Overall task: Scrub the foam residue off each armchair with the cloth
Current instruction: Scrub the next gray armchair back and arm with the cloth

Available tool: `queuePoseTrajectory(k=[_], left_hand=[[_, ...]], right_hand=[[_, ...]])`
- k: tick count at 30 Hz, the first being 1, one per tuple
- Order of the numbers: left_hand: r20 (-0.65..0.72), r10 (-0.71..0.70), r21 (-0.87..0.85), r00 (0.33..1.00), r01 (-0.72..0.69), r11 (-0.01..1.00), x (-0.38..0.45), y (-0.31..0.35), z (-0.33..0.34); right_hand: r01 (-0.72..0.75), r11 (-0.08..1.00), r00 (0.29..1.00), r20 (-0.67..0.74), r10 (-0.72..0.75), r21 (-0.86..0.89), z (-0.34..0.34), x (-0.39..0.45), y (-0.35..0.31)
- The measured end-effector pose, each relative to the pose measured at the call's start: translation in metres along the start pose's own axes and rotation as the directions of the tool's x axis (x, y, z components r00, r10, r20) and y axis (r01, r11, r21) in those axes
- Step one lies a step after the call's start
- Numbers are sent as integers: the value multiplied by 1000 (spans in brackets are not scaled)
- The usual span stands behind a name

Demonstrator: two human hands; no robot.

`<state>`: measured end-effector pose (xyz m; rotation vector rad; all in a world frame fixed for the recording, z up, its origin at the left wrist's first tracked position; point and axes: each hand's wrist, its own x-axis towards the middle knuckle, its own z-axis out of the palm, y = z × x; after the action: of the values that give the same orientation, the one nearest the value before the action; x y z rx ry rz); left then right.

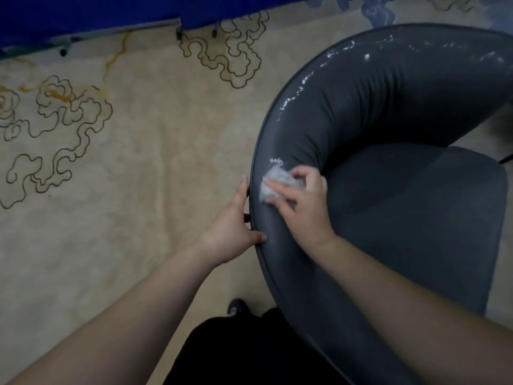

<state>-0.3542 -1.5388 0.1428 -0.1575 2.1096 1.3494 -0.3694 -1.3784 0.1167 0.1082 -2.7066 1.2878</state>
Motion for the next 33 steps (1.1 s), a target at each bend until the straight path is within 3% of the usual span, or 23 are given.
queuePoseTrajectory(k=[4, 10, 17, 24, 29, 33], left_hand=[[-3, 43, 30, 999, -42, 999, 6, 8, -4], [78, 77, 45, 994, -81, 996, 30, 22, -26], [169, 105, 95, 980, -122, 988, 64, 32, -46], [283, 142, 48, 948, -162, 986, 89, 41, -69], [352, 130, -4, 927, -137, 991, 99, 41, -71], [363, 149, -38, 920, -145, 989, 103, 39, -74]], right_hand=[[-88, 996, 994, -70, 88, 17, 9, 55, -7], [-65, 998, 996, -63, 66, 18, 2, -16, -5], [-184, 982, 964, -202, 172, -43, 17, 105, -5], [-192, 978, 959, -225, 171, -76, 22, 21, -23], [-224, 961, 954, -237, 182, -165, 19, 96, -17], [-284, 953, 926, -288, 242, -111, 20, 110, -20]])
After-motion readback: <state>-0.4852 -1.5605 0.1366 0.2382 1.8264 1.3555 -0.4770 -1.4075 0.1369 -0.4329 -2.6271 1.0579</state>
